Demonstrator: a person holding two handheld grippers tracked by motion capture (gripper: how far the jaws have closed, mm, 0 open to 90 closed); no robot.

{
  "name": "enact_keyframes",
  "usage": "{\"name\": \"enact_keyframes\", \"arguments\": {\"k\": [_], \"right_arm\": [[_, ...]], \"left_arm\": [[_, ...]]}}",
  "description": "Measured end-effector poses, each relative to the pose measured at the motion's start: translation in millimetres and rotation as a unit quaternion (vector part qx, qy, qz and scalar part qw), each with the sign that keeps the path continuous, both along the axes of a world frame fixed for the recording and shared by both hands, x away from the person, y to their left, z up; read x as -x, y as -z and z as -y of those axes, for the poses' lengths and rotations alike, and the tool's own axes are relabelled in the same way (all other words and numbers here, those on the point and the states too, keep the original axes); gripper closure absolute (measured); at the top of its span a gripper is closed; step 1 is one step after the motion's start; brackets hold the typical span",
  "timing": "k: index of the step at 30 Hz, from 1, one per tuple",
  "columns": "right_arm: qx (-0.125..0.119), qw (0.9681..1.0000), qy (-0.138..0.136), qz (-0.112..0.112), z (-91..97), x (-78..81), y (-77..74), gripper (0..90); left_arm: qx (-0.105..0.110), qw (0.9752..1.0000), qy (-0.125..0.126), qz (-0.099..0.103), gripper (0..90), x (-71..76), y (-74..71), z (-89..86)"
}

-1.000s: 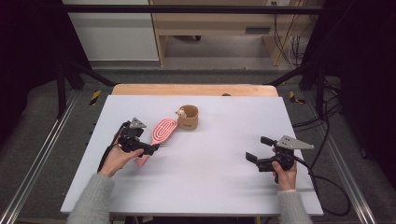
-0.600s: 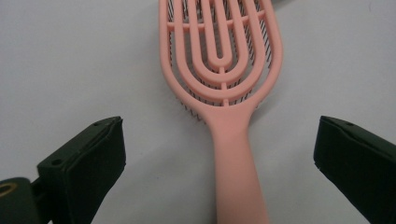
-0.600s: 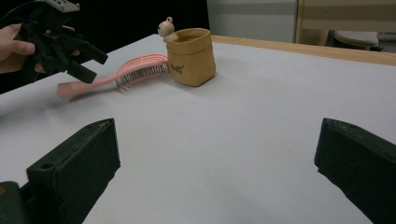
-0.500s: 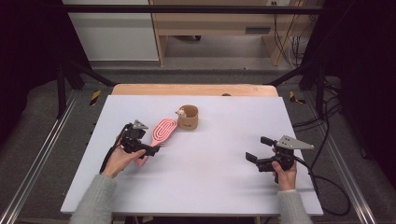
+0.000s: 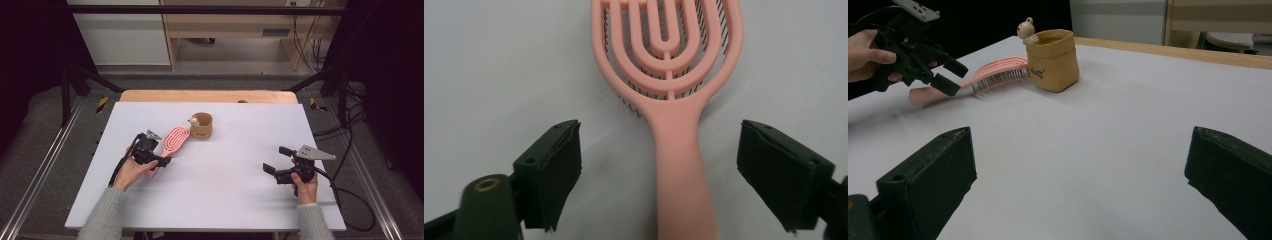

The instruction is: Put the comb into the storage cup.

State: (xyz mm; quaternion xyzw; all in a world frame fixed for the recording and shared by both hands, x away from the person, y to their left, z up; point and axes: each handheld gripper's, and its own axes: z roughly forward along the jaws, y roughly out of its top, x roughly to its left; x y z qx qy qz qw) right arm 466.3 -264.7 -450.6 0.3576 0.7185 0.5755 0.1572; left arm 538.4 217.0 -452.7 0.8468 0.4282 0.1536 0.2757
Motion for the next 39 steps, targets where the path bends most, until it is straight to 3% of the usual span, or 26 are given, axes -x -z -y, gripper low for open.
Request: {"name": "enact_keyframes", "arguments": {"k": [25,39], "right_arm": [[0.0,1.0,-0.001,0.0,0.3,-0.2,-0.1,0.4],[-0.001,1.0,-0.001,-0.001,0.3,-0.2,-0.2,0.4]], "left_arm": [[-0.013,0.9997,-0.013,-0.015,57.6,-0.2,0.3,9.4],[-0.024,0.9994,-0.02,-0.015,63.7,-1.5,2.8,14.5]]}}
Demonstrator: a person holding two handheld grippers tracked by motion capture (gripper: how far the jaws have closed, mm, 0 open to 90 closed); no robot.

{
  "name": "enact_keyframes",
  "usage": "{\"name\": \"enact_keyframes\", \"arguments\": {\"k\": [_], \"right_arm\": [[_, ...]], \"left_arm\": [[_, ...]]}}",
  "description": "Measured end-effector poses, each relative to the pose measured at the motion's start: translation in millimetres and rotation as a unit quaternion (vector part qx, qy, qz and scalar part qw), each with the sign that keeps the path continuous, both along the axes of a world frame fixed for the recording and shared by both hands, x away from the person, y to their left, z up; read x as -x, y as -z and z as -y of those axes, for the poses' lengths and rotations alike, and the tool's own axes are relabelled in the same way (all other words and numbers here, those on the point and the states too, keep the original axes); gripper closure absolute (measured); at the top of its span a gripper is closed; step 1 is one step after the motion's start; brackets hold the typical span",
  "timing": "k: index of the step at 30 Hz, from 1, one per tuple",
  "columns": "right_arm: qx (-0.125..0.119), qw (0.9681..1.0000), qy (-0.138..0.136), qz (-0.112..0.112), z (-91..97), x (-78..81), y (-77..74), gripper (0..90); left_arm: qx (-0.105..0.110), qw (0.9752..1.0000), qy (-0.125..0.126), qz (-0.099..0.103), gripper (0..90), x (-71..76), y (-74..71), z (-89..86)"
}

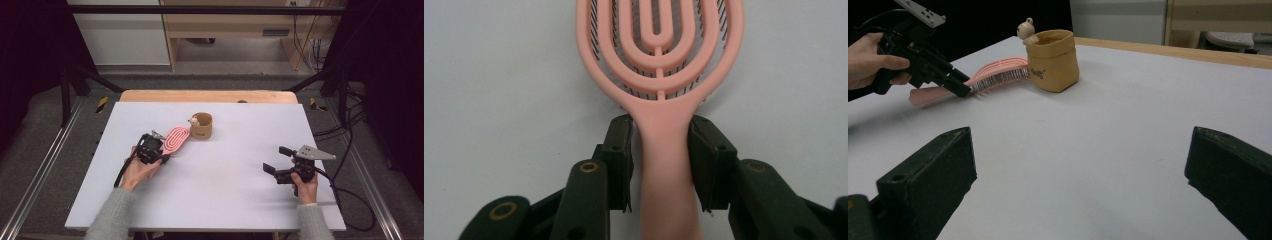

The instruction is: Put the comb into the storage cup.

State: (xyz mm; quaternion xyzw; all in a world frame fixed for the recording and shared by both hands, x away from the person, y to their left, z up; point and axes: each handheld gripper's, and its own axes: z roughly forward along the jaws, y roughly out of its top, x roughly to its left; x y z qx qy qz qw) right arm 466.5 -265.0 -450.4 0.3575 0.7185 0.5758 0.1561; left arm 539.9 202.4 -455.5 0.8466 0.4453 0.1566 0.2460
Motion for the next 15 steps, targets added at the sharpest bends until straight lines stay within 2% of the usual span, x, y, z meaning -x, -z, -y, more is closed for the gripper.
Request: {"name": "enact_keyframes", "arguments": {"k": [15], "right_arm": [[-0.001,1.0,0.001,0.0,0.3,-0.1,0.1,0.4]], "left_arm": [[0.007,0.9999,-0.007,-0.01,66.8,-1.4,1.0,-0.4]]}}
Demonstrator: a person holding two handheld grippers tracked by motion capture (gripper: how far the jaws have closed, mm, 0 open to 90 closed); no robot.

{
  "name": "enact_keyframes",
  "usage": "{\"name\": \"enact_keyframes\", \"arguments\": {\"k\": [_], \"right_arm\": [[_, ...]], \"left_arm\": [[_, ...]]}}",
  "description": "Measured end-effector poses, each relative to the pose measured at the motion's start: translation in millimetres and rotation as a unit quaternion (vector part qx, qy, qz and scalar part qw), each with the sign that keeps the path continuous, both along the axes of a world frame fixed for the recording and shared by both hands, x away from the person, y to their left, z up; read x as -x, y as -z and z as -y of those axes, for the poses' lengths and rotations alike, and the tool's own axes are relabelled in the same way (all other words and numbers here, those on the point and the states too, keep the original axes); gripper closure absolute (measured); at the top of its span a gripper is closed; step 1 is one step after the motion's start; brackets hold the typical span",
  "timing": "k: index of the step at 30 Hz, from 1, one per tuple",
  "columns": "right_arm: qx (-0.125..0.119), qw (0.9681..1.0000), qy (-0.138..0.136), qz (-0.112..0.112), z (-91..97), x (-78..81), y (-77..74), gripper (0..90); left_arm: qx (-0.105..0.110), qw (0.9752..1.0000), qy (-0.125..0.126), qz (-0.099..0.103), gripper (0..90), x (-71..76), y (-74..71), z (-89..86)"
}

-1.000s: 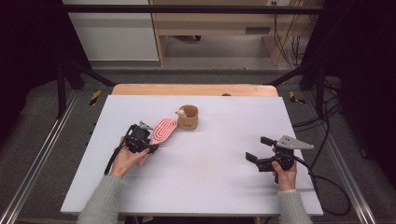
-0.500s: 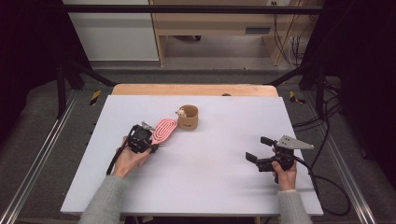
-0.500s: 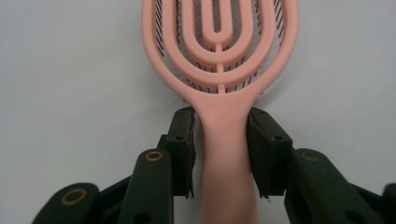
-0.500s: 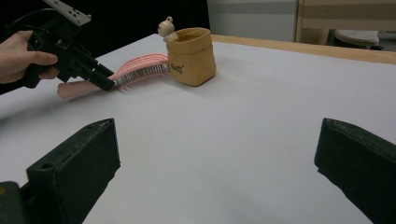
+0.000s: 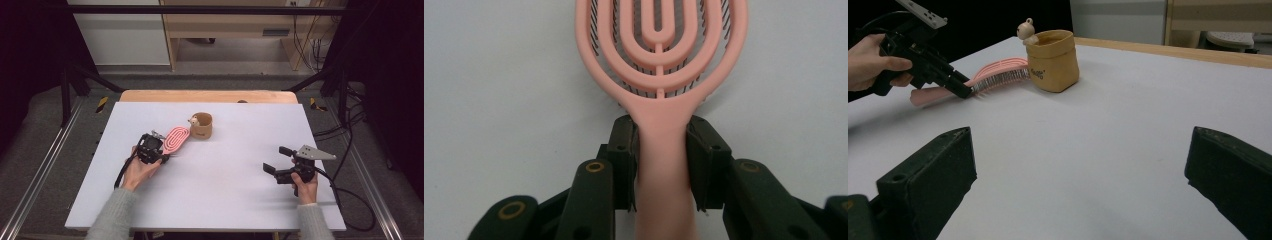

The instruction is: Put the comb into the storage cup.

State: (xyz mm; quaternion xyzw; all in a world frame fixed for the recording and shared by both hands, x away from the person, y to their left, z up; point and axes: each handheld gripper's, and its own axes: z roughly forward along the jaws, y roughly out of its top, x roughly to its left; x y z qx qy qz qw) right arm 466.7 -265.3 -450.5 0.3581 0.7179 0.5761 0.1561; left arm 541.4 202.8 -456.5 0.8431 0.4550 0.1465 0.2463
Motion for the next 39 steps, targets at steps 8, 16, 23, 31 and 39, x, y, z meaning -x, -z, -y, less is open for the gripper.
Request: {"name": "enact_keyframes", "arguments": {"k": [8,16,23,31,39], "right_arm": [[-0.001,1.0,-0.001,-0.001,0.1,0.0,0.1,0.4],[-0.001,1.0,-0.001,0.0,0.3,-0.1,0.1,0.4],[-0.002,1.0,-0.001,-0.002,0.0,-0.1,0.2,0.4],[-0.001,1.0,-0.001,-0.003,-0.2,-0.2,0.4,0.4],[-0.001,1.0,-0.001,-0.003,-0.2,-0.2,0.4,0.4]], "left_arm": [[0.004,1.0,0.003,0.0,67.8,0.6,0.1,-2.0],[0.003,1.0,0.005,0.008,68.6,4.3,-2.6,-4.7],[0.015,0.9996,-0.006,0.023,68.8,10.1,-8.7,-12.5],[0.029,0.9984,-0.02,0.044,68.8,19.6,-15.5,-20.3],[0.055,0.9954,-0.032,0.072,68.9,30.8,-19.7,-28.8]]}}
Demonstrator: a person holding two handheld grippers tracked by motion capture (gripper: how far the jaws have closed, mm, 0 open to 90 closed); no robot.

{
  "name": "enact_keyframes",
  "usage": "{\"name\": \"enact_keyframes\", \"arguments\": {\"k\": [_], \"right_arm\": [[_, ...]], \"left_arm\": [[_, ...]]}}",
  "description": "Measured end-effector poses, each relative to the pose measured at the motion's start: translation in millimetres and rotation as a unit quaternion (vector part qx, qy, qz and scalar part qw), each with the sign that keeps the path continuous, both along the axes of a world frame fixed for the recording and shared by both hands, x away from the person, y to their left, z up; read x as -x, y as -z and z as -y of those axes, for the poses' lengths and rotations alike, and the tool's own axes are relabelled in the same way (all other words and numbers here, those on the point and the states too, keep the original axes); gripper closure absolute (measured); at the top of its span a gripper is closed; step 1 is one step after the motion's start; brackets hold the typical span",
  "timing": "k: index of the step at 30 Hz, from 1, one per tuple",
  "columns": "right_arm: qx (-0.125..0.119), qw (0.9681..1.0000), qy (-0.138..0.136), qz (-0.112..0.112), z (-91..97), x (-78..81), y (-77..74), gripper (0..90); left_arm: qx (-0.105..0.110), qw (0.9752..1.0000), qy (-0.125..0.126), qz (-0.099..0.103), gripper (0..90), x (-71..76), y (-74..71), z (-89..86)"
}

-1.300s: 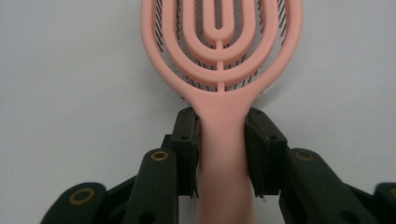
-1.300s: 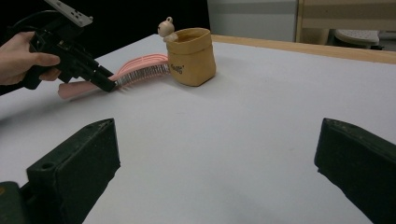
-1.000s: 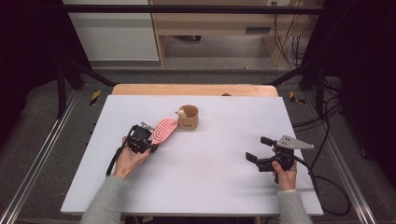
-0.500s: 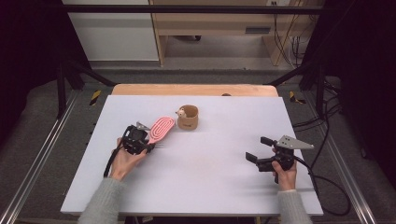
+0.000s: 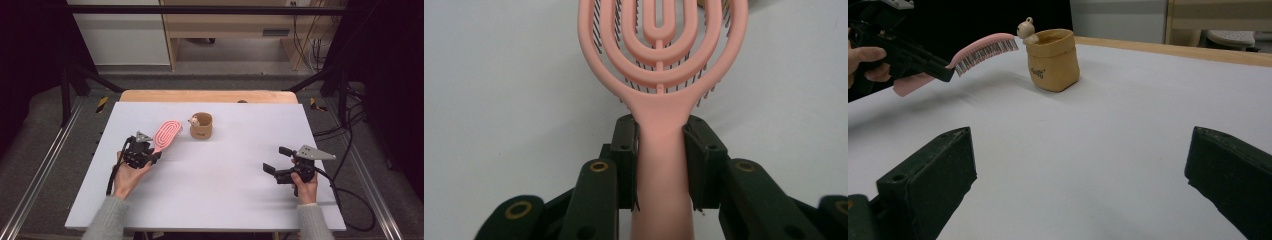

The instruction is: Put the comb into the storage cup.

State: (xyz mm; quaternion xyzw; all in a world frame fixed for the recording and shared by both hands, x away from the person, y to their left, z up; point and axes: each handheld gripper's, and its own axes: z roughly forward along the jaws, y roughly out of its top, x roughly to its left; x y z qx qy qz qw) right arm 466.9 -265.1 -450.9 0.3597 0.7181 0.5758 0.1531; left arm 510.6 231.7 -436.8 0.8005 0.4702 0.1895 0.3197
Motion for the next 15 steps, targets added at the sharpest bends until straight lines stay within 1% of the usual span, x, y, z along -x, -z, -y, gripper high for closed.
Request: {"name": "enact_keyframes", "arguments": {"k": [7,10,15], "right_arm": [[0.0,1.0,0.0,-0.001,-0.2,0.1,0.2,0.4],[0.0,1.0,0.0,-0.002,-0.5,0.0,0.4,0.4],[0.0,1.0,0.001,-0.003,-0.5,0.0,0.3,0.4]], "left_arm": [[0.026,0.9994,-0.009,0.021,68.8,10.0,0.0,-7.4],[0.025,0.9992,-0.011,0.028,68.8,13.2,-0.5,-8.6],[0.032,0.9986,-0.012,0.041,68.8,18.8,-2.4,-10.6]]}}
